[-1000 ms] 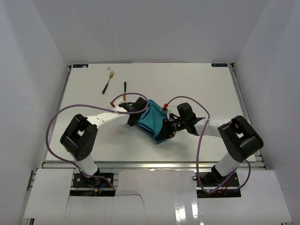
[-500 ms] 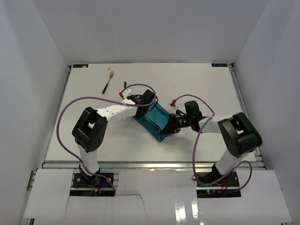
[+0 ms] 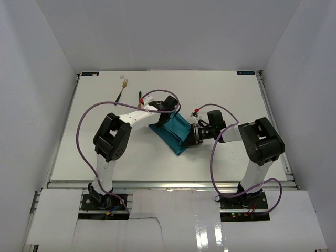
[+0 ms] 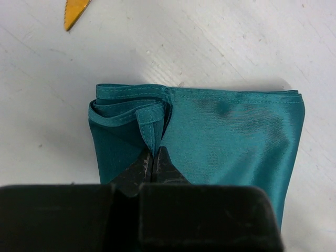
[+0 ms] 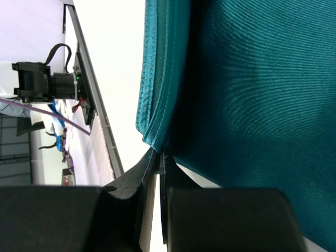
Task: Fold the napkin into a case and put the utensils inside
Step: Fold the napkin at the center of the board.
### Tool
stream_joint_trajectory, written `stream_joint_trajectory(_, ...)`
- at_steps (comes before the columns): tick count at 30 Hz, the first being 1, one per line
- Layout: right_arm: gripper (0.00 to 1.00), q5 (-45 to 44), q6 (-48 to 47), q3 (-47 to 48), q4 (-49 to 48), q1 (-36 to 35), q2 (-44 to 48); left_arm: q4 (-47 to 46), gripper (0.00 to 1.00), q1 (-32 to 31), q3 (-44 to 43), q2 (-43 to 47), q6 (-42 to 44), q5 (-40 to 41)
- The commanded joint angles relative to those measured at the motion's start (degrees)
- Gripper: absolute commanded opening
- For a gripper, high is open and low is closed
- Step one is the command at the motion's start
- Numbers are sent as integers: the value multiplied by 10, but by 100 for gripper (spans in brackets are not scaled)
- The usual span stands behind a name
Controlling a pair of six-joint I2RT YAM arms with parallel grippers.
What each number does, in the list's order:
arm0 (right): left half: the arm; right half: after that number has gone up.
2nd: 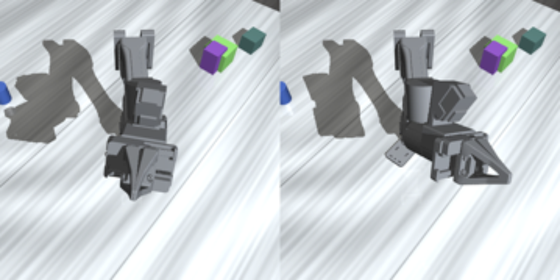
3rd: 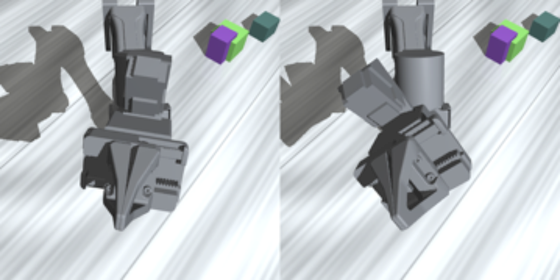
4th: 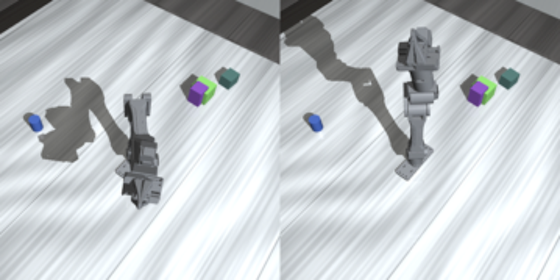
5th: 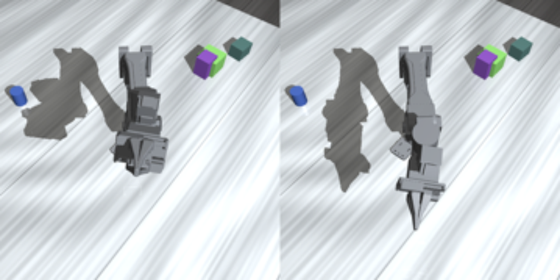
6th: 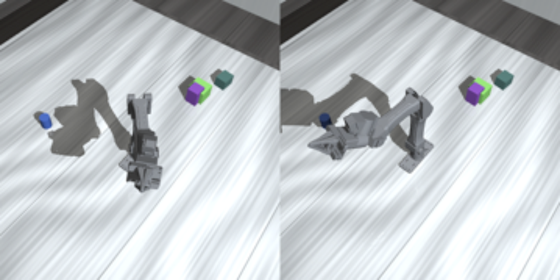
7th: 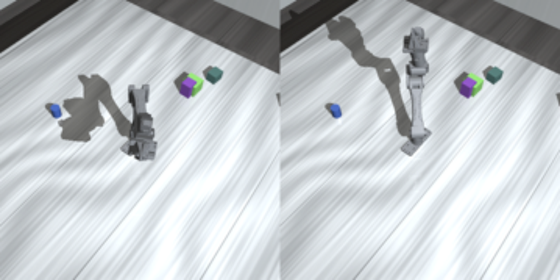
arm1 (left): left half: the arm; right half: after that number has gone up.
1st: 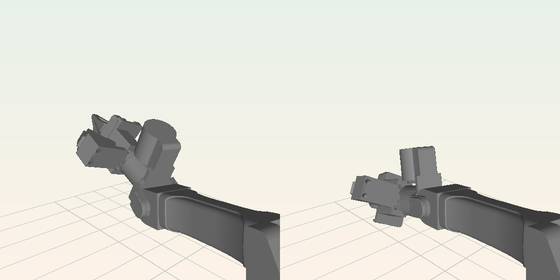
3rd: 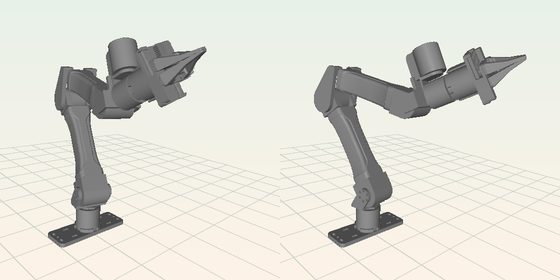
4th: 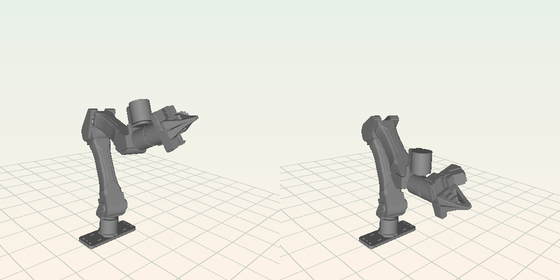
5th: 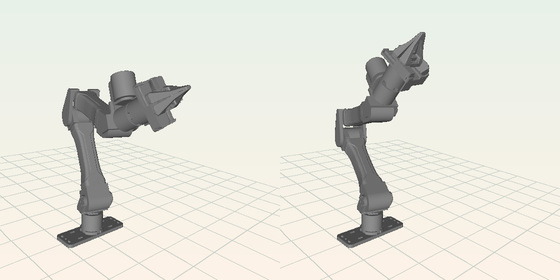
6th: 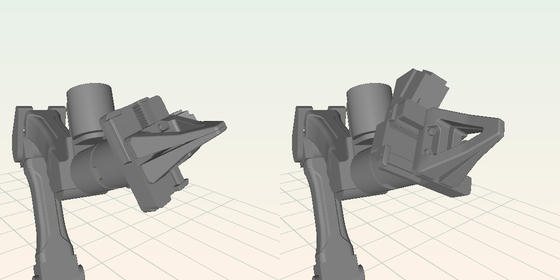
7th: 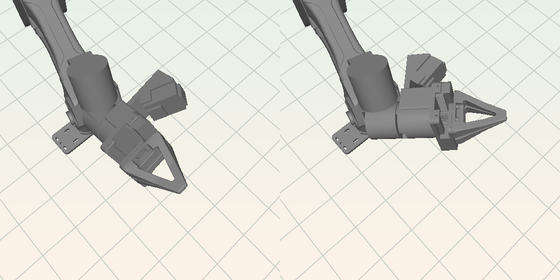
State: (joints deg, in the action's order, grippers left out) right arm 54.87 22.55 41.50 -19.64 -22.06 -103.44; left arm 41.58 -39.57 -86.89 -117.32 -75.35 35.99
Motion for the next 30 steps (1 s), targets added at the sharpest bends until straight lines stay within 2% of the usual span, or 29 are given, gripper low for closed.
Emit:
stream_joint_trajectory(1, 10, -5, -41, 36, 37, 4, -15, 0, 0, 11, -36, -14, 12, 8)
stream_joint_trajectory(5, 12, -20, -52, 51, 51, 5, -24, -1, 3, 13, -59, -41, 18, 4)
stream_joint_trajectory(8, 27, -43, -69, 68, 76, 6, -28, -1, 3, 13, -76, -56, 24, 8)
stream_joint_trajectory(9, 37, -49, -70, 71, 79, 6, -27, -1, 3, 13, -80, -64, 24, 8)
stream_joint_trajectory(13, 50, -89, -87, 82, 109, 6, 2, 0, 3, 17, -92, -78, 23, 3)
stream_joint_trajectory(19, 52, -161, -135, 99, 191, 4, 33, -1, 3, 20, -95, -85, 21, -2)
stream_joint_trajectory(26, 55, -158, -150, 86, 188, -10, 79, 0, 3, 22, -95, -89, 21, -6)
stream_joint_trajectory(30, 60, -181, -160, 83, 189, -25, 108, -1, 3, 22, -95, -91, 21, -10)
